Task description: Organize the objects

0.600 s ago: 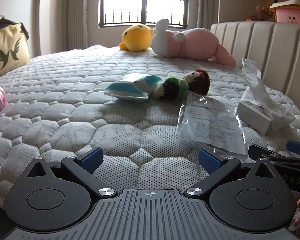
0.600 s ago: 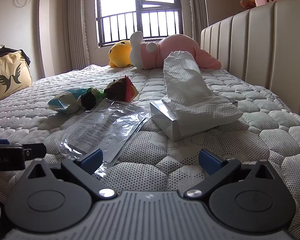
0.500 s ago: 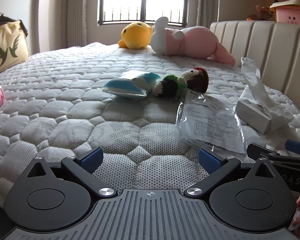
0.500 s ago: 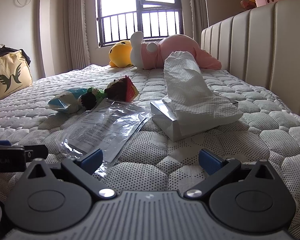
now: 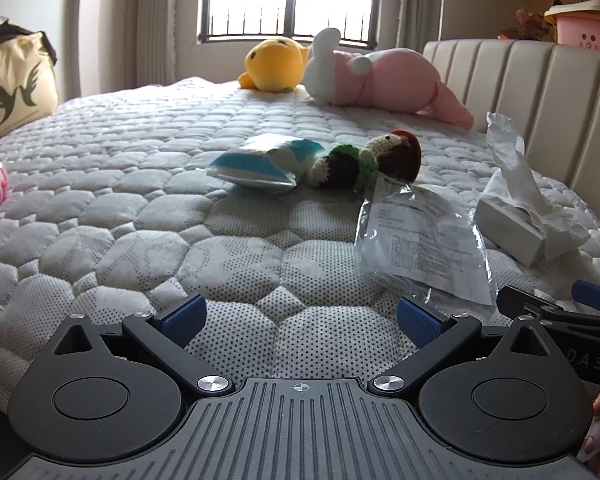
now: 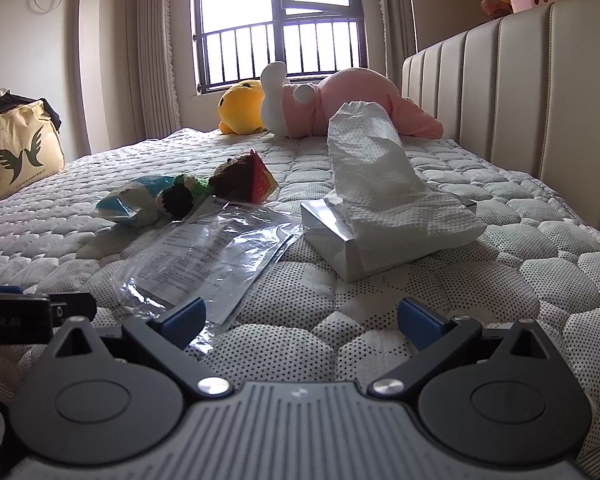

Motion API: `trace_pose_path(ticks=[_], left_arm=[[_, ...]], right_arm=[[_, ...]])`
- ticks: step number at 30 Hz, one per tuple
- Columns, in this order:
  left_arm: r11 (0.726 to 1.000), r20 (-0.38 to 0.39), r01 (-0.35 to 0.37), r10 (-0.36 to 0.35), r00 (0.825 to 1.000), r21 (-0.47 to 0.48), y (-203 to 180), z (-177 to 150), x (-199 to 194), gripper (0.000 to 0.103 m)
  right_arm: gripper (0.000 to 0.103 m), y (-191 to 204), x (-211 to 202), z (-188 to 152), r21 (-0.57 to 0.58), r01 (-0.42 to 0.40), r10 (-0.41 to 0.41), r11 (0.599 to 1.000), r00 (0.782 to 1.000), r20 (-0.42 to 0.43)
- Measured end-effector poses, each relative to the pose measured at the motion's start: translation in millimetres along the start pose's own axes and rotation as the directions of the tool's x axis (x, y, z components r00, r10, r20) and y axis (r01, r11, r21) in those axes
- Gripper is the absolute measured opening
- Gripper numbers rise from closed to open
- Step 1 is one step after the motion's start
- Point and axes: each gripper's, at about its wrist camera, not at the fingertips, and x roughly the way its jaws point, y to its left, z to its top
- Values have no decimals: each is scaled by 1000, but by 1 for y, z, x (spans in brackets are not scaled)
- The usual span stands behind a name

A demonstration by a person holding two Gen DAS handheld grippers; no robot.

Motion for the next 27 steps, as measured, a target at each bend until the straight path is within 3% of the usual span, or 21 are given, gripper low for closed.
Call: trace_pose_path(ticks=[27], left_arm=[[1000,-28,2,-2,1000,-3,-2,2,3,103]], right_arm=[[103,1,-1,-1,-3,-2,2,1000,1000,1]])
